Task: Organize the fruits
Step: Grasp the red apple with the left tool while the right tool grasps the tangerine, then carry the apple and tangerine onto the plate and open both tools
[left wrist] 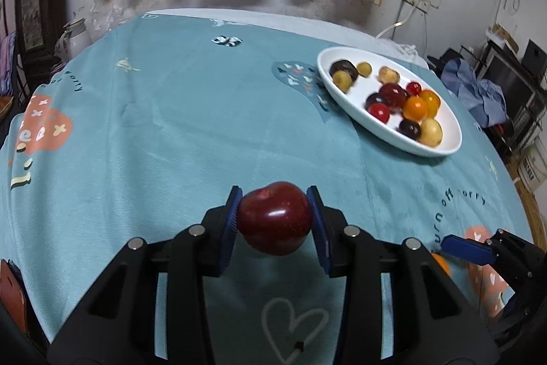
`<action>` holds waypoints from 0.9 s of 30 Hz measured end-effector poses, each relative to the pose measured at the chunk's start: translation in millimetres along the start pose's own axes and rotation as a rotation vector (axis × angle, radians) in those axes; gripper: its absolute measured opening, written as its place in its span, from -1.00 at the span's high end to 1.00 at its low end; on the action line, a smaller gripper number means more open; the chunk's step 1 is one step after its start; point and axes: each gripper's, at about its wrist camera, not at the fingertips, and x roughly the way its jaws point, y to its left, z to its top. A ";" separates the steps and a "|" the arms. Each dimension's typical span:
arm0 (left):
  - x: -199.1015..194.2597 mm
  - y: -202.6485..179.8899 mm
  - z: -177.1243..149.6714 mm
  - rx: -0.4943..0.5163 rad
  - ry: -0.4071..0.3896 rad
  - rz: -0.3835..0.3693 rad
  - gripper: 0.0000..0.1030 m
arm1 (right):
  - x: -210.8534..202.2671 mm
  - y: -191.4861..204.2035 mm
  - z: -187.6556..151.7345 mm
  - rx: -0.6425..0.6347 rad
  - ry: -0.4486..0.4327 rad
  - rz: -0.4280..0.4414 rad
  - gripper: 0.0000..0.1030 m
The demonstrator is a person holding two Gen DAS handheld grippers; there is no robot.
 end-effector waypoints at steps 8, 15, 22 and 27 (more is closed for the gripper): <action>8.1 -8.8 -6.8 0.040 0.031 -0.007 0.24 | 12.1 3.2 -0.5 -0.009 0.038 0.007 0.13; 19.4 -14.6 -14.7 0.072 0.067 -0.012 0.24 | -7.2 -15.7 5.8 0.060 -0.033 0.001 0.14; 16.8 -13.8 -14.2 0.060 0.054 -0.019 0.24 | -6.1 -26.1 6.7 0.093 -0.033 -0.022 0.14; -7.6 -31.4 14.6 0.047 -0.042 -0.094 0.24 | -66.7 -54.3 29.5 0.166 -0.238 -0.088 0.14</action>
